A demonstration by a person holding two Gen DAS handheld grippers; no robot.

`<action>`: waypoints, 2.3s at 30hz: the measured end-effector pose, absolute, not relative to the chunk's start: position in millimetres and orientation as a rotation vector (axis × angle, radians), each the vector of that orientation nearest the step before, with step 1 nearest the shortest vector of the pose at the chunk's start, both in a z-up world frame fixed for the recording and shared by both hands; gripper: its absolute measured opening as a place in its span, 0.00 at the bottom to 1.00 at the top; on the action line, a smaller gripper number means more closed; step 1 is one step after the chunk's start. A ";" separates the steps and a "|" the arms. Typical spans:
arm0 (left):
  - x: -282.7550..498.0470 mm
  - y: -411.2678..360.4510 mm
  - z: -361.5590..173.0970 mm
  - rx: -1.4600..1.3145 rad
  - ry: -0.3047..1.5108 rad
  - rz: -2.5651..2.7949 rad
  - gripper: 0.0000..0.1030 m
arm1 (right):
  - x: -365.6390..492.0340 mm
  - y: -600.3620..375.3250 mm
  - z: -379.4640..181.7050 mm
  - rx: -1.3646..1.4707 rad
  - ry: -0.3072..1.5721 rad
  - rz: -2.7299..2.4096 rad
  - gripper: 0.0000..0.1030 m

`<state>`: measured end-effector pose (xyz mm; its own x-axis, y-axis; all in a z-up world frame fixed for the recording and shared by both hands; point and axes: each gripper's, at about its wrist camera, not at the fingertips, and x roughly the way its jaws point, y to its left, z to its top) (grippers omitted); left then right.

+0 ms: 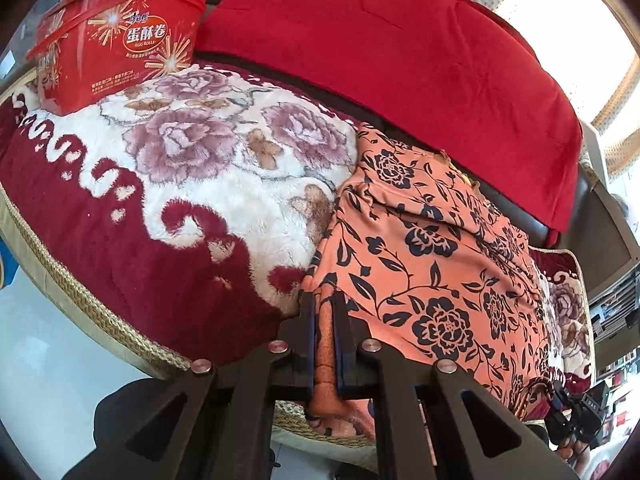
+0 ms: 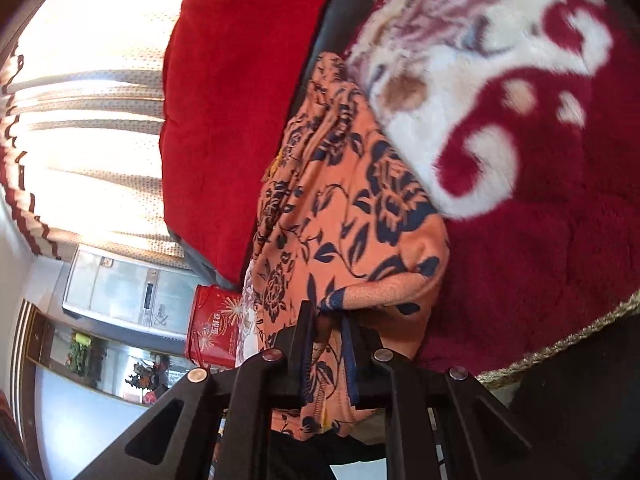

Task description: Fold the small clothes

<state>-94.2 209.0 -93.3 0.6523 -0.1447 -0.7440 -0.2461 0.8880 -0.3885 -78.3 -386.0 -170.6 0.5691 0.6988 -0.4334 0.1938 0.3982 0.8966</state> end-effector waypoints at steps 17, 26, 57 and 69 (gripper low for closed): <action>123.9 215.5 8.7 -0.375 0.672 0.139 0.39 | 157.7 -423.5 -88.7 1.095 0.739 0.366 0.13; 65.7 224.1 -108.2 -0.368 0.884 0.210 0.62 | 93.4 -401.3 -154.4 0.858 0.972 0.186 0.76; 210.0 203.1 -131.2 -0.319 0.954 -0.022 0.43 | 225.2 -379.5 -135.4 0.323 1.012 0.120 0.62; 189.8 194.4 -62.1 -0.222 0.749 -0.043 0.02 | 218.9 -369.9 -93.2 0.224 0.942 0.149 0.08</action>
